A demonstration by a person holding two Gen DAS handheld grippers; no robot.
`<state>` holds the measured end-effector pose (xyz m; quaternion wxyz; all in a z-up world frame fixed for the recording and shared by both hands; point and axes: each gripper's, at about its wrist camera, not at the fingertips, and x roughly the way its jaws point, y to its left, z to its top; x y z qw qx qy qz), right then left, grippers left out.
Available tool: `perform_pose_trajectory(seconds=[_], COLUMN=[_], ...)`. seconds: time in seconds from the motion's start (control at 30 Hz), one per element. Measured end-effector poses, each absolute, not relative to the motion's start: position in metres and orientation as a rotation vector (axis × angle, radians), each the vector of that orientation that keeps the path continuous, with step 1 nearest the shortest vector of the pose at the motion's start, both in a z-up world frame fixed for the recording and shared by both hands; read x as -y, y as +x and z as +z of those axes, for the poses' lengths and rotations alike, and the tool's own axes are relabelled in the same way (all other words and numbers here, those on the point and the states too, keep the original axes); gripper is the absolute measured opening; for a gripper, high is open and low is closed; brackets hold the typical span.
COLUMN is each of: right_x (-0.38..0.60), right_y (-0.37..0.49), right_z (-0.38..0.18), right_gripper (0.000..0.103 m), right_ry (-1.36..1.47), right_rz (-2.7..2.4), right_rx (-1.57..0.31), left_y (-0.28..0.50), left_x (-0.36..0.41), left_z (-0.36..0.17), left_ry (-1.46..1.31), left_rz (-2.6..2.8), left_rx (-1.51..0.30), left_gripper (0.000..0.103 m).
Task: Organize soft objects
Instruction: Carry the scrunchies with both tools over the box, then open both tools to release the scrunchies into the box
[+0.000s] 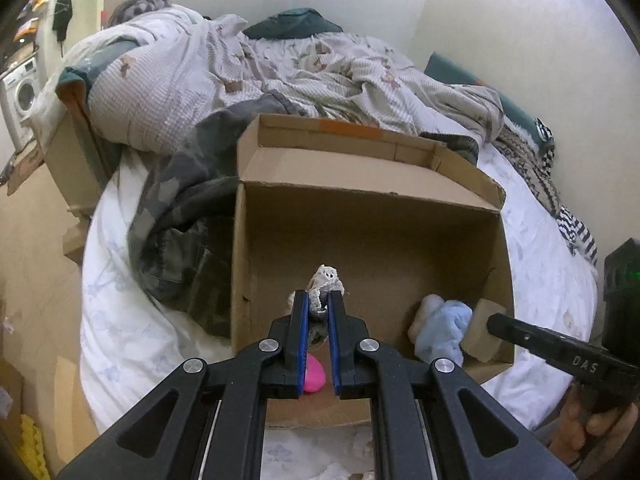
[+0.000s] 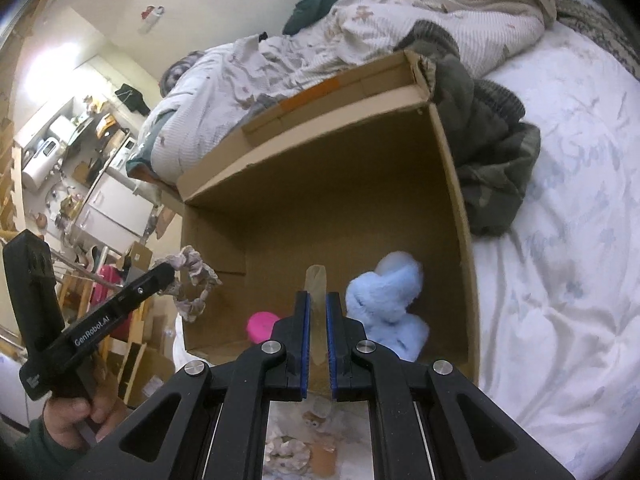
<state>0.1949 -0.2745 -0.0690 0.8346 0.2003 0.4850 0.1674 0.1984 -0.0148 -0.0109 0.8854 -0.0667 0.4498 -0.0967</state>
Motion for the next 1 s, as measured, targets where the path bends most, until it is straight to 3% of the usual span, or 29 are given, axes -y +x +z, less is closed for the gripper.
perform_pose_trajectory(seconds=[1.0], right_x=[0.255], right_y=[0.2], right_z=[-0.086], right_gripper=[0.01], right_ry=[0.347], right_rz=[0.37], right_rx=[-1.116], left_y=[0.197], left_x=[0.045], left_z=[-0.05], left_ry=[-0.041], left_rz=[-0.253], left_rx=[-1.037], left_gripper=[0.009])
